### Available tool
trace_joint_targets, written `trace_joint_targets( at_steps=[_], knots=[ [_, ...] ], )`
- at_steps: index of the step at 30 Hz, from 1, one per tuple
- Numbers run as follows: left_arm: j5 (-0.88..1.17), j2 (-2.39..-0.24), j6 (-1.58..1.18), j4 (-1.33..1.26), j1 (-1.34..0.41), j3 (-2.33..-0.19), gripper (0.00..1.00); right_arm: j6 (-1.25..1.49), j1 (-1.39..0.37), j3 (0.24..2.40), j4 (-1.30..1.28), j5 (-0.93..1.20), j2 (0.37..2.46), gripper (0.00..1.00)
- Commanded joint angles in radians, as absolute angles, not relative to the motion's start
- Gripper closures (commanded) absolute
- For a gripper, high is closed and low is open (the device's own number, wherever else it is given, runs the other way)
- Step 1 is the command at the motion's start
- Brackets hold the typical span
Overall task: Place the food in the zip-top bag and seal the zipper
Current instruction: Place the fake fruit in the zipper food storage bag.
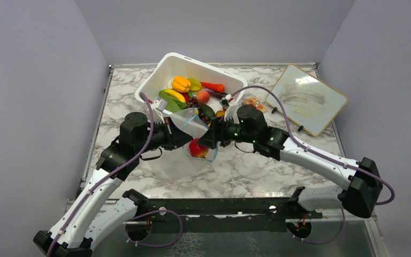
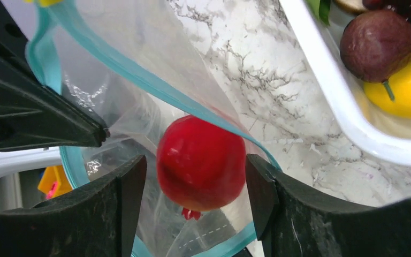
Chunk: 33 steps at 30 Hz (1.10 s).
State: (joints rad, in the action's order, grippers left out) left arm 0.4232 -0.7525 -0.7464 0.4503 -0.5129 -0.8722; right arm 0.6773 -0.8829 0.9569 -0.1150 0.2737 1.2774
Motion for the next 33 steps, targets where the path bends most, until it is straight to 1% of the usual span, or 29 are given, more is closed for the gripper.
trace_joint_targets(
  at_steps=[1,5,9,13,17,22,25,26,27,28,29,31,33],
  knots=[
    [0.449,-0.738,-0.759,0.412,-0.517,-0.847,1.0,0.621,-0.89,1.04,-0.182,0.235,1.241,0.29],
    [0.441,-0.74,-0.751,0.412,-0.517,-0.836,1.0,0.595,-0.891,1.072,-0.236,0.239,1.198,0.27],
    [0.431,-0.739,-0.739,0.414,-0.517,-0.828,1.0,0.563,-0.891,1.101,-0.292,0.262,1.165,0.3],
    [0.418,-0.735,-0.733,0.418,-0.518,-0.818,1.0,0.549,-0.891,1.109,-0.343,0.224,1.142,0.32],
    [0.416,-0.746,-0.727,0.417,-0.518,-0.821,1.0,0.544,-0.891,1.108,-0.386,0.207,1.146,0.31],
    [0.417,-0.761,-0.715,0.419,-0.518,-0.827,1.0,0.553,-0.891,1.065,-0.361,0.223,1.172,0.32],
    [0.425,-0.769,-0.709,0.417,-0.517,-0.832,1.0,0.559,-0.89,1.048,-0.331,0.22,1.188,0.42],
    [0.429,-0.772,-0.701,0.421,-0.517,-0.836,1.0,0.56,-0.891,1.042,-0.316,0.217,1.189,0.48],
    [0.43,-0.774,-0.693,0.425,-0.517,-0.841,1.0,0.561,-0.891,1.038,-0.305,0.212,1.188,0.58],
    [0.425,-0.777,-0.684,0.432,-0.517,-0.847,1.0,0.563,-0.891,1.037,-0.297,0.202,1.186,0.71],
    [0.412,-0.781,-0.674,0.446,-0.517,-0.859,0.99,0.565,-0.891,1.039,-0.294,0.189,1.183,0.82],
    [0.391,-0.793,-0.638,0.478,-0.517,-0.895,0.9,0.569,-0.891,1.035,-0.279,0.174,1.167,0.97],
    [0.369,-0.803,-0.601,0.518,-0.517,-0.933,0.79,0.58,-0.891,1.019,-0.256,0.17,1.148,0.99]
  ],
)
